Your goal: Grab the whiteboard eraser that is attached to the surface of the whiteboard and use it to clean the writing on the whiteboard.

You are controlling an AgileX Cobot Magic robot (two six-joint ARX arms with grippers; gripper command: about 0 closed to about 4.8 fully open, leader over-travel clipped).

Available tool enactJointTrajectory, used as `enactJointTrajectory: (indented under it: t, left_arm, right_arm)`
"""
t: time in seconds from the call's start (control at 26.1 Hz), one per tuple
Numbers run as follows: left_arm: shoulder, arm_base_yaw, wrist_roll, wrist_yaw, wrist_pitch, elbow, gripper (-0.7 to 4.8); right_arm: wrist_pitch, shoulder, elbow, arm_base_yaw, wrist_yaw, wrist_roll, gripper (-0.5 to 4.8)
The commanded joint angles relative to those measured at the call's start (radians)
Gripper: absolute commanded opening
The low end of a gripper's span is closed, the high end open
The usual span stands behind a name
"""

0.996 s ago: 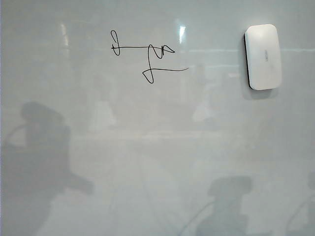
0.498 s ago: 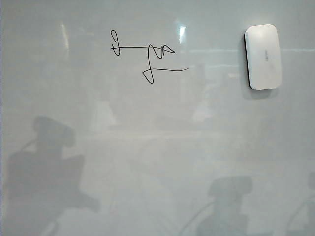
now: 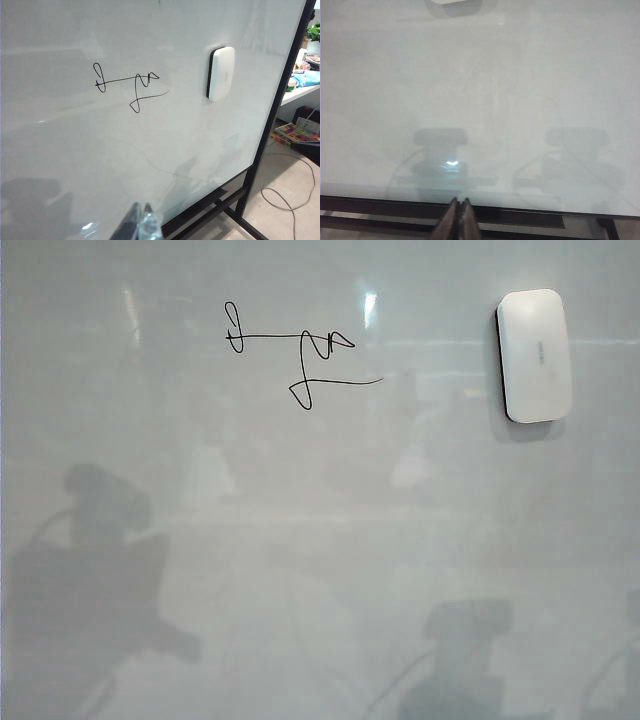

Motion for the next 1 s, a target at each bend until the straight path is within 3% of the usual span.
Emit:
enactJointTrajectory:
  t: [0.04,1.0]
  left_arm:
    - [0.0,0.002,0.003,0.003,0.004,0.002,-0.05]
    - [0.0,0.002,0.004,0.005,0.003,0.002,-0.05]
  right_arm:
    - [0.0,-0.001,0.003,-0.001,0.001,0.003,-0.05]
    - [0.035,-0.001,0.004,-0.009,0.02,0.003,-0.05]
